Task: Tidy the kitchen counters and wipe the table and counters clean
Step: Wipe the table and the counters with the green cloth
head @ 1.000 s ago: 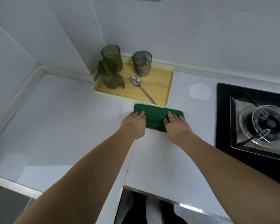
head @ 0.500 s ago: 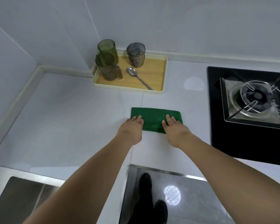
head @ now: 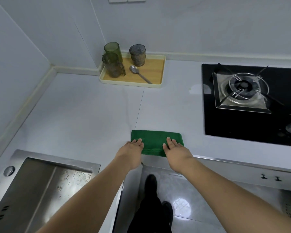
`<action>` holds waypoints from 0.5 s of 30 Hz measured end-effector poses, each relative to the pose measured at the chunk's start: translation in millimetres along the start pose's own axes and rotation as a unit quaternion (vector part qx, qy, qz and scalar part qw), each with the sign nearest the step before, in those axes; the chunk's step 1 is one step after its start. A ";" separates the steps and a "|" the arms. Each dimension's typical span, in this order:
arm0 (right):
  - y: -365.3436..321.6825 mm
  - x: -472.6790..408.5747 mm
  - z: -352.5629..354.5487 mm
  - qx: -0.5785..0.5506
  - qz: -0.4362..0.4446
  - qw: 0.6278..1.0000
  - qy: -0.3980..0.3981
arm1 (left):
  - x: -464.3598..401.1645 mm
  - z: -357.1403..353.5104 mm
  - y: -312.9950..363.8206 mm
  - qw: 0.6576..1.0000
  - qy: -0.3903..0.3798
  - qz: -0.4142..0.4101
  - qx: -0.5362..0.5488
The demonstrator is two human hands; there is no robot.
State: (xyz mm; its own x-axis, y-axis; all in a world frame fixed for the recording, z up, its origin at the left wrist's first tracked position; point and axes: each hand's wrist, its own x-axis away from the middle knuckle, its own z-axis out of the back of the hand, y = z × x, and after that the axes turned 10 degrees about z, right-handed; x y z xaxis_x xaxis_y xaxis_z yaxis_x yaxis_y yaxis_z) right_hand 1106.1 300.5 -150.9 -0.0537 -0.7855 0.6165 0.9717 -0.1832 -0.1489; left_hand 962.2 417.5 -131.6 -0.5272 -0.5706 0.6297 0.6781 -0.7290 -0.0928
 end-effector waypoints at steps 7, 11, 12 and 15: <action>-7.3 10.1 -6.4 0.029 -0.029 0.999 -0.009 | -6.8 7.5 11.4 0.998 -0.033 0.025 -0.040; 6.7 21.2 -16.1 0.030 -0.054 0.998 -0.007 | -11.0 12.8 32.5 0.998 -0.045 0.010 -0.036; 12.6 24.9 -17.0 0.024 -0.064 0.998 -0.008 | -12.5 14.0 41.0 0.998 -0.044 0.006 -0.034; 30.7 33.0 -15.1 -0.003 -0.082 0.997 -0.011 | -15.9 17.9 62.7 0.998 -0.046 -0.008 -0.033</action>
State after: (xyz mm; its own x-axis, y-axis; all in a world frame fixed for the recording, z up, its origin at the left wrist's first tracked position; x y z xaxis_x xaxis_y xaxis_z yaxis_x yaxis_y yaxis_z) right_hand 1130.7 260.0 -146.8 -0.2073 -0.7314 0.6497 0.9485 -0.3128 -0.0496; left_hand 1022.3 387.7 -133.7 -0.4863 -0.5235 0.6996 0.6330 -0.7630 -0.1310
